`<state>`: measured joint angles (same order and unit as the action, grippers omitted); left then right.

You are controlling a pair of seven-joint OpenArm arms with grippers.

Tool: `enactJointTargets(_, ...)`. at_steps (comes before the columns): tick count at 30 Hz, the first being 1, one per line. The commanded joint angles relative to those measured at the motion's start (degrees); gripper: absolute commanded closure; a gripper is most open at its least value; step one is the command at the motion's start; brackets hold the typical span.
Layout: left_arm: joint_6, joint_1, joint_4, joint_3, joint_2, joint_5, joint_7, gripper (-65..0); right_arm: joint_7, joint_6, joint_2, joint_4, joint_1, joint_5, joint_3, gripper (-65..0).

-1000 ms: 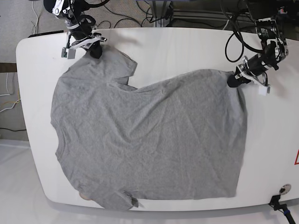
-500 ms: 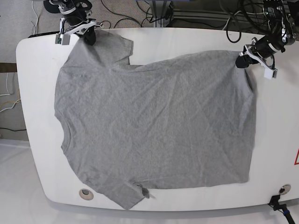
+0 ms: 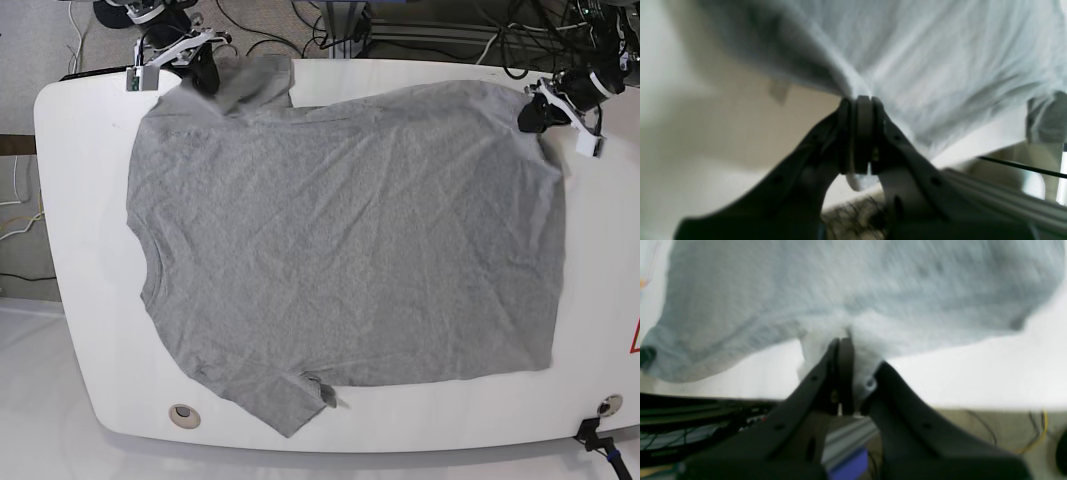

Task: Fold the T-shirt properly
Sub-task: 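Lift the shoulder edge and fold it over the shirt body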

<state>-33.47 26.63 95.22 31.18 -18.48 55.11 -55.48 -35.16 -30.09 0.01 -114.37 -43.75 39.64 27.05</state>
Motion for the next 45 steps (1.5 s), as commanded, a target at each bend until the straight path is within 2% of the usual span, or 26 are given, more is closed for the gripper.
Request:
enactJointTargets(1, -0.15, -1.53, 2.93, 0.25, -0.73, 1.37, 1.2, 0.0, 1.09, -0.82, 0.3, -1.46, 0.19, 1.02, 0.25, 0.0)
enactJointTargets(11, -0.06, -11.82, 2.05, 0.07, -0.55, 1.11, 1.46, 0.0, 0.92, -0.55, 5.31, -1.28, 10.03, 1.29, 0.25, 0.0)
enactJointTargets(17, -0.06, -18.41, -5.86, -1.6, 2.26, -3.99, 1.46, 0.0, -0.67, -0.38, 6.54, -0.93, 17.07, 0.93, 0.25, 0.0)
enactJointTargets(20, -0.06, -20.26, -7.26, -1.86, 3.05, -5.57, 1.46, 0.0, -5.33, -0.38, 6.54, -0.05, 21.55, 0.85, 0.34, 0.0)
enactJointTargets(22, -0.06, -22.11, -8.49, -1.86, 3.14, -5.57, 1.37, 0.0, -6.21, -0.38, 6.54, 1.0, 24.01, 0.32, 0.34, 0.0)
enactJointTargets(25, -0.06, -24.83, -10.52, -1.86, 3.05, -5.57, 1.37, 0.0, -6.21, -0.38, 6.27, 2.32, 27.88, -3.55, 0.34, 0.0)
enactJointTargets(32, -0.06, -29.31, -13.42, -1.6, 2.7, -5.66, 1.55, 0.0, -6.29, -0.73, 6.27, 11.55, 36.32, -8.21, 0.25, 0.0)
enactJointTargets(37, -0.15, -32.65, -13.51, -1.6, 3.05, -12.26, 1.64, 0.0, -6.21, -0.82, 6.27, 18.76, 42.12, -10.14, 0.16, 0.0)
enactJointTargets(43, -0.24, -36.52, -17.11, -1.6, 3.05, -16.04, 1.81, 0.0, -6.21, -0.82, 6.54, 23.95, 46.96, -10.76, 0.16, 0.0)
enactJointTargets(45, -0.24, -37.4, -19.66, -1.68, 2.88, -16.39, 3.92, 0.0, -6.21, -0.82, 6.54, 24.48, 48.19, -12.34, 0.16, 0.0)
